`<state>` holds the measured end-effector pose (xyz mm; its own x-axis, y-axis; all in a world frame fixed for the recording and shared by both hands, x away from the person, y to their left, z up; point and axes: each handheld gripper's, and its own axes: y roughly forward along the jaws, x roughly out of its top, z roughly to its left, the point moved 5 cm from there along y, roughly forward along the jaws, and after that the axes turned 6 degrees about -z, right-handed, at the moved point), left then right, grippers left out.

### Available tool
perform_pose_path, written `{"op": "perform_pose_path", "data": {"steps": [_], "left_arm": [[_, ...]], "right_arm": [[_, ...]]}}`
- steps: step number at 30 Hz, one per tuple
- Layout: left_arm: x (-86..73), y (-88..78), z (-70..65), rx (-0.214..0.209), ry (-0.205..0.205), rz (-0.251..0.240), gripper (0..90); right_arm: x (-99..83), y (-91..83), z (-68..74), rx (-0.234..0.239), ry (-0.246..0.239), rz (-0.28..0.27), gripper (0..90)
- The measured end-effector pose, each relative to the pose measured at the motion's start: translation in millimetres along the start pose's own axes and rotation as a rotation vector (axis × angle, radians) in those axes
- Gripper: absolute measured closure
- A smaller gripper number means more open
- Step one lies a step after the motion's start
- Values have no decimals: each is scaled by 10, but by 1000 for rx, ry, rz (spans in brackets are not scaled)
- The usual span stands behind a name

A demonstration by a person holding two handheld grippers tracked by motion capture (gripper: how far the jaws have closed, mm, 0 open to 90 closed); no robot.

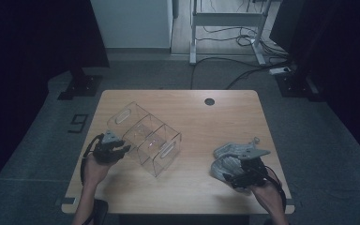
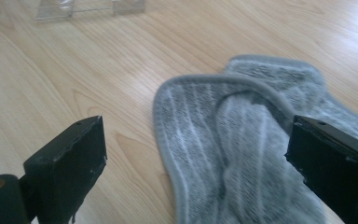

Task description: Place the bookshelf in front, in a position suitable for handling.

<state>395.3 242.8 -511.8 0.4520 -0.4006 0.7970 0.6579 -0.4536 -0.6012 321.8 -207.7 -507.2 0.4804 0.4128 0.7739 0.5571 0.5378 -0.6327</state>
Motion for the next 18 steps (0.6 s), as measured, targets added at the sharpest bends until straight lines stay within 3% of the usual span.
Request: {"op": "perform_pose_path", "data": {"steps": [5,11,18], "left_arm": [[7,-4,1,26,-13,5,694],[24,8,-94,-5,12,4,775],[61,23,-218,-20,22,12,809]], "right_arm": [[34,66,46,19,-6,16,28],[77,125,64,17,28,-9,24],[159,164,72,26,60,-32,29]]}}
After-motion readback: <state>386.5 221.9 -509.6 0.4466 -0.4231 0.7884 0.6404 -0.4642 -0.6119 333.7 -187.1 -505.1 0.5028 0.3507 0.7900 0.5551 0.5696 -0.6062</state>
